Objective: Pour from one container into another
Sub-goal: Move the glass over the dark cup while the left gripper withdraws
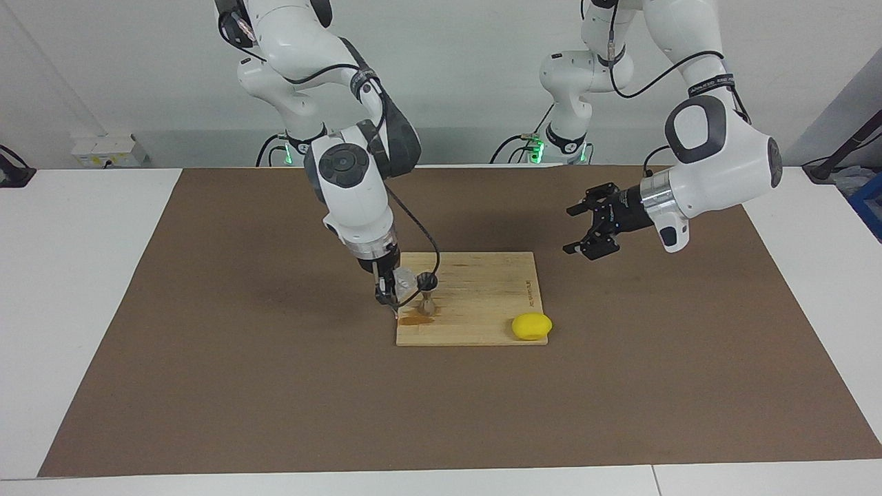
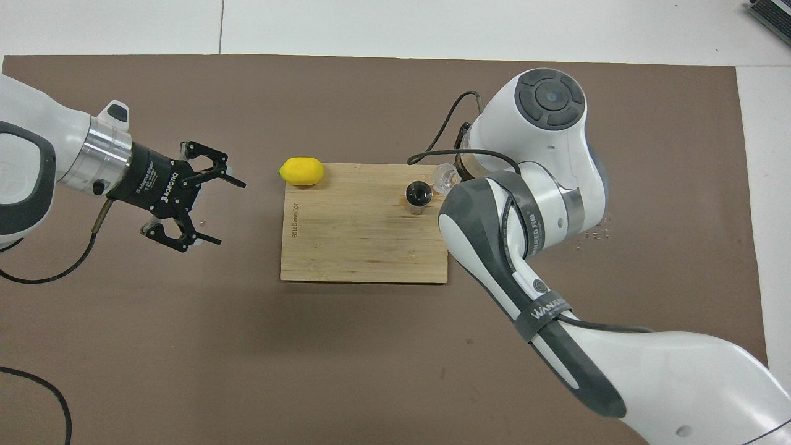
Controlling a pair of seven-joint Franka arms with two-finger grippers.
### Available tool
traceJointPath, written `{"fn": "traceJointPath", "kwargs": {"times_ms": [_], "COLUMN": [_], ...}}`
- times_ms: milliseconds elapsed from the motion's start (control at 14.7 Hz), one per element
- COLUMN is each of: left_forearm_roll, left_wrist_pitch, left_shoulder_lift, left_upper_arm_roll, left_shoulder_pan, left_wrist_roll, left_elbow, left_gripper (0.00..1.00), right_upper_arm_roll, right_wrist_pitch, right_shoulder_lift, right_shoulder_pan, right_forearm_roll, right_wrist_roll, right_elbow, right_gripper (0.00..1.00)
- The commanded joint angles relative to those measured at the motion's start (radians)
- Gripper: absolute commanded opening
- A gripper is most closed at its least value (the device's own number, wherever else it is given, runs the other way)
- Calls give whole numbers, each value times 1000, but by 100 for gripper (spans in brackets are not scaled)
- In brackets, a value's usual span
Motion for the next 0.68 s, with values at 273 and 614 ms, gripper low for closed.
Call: {"fn": "traceJointPath", "kwargs": {"times_ms": [273, 614], "left_forearm_roll": [319, 496], "left_wrist_pitch": [33, 74], "left_shoulder_lift": [-9, -73], "left_upper_arm_roll": [-17, -11], "left_shoulder_pan": [2, 13], "left_wrist_roll": [449, 837], "left_elbow": [63, 60], "left_gripper": [100, 100], "right_upper_arm_roll": [5, 7], "right_wrist_pitch": [-57, -79], "right_shoulder_lift": [15, 15], "right_shoulder_pan": [33, 53], "right_forearm_roll": [-98, -163], "right_wrist_roll": [21, 21], "right_elbow": [44, 52], "right_gripper": [11, 11]}}
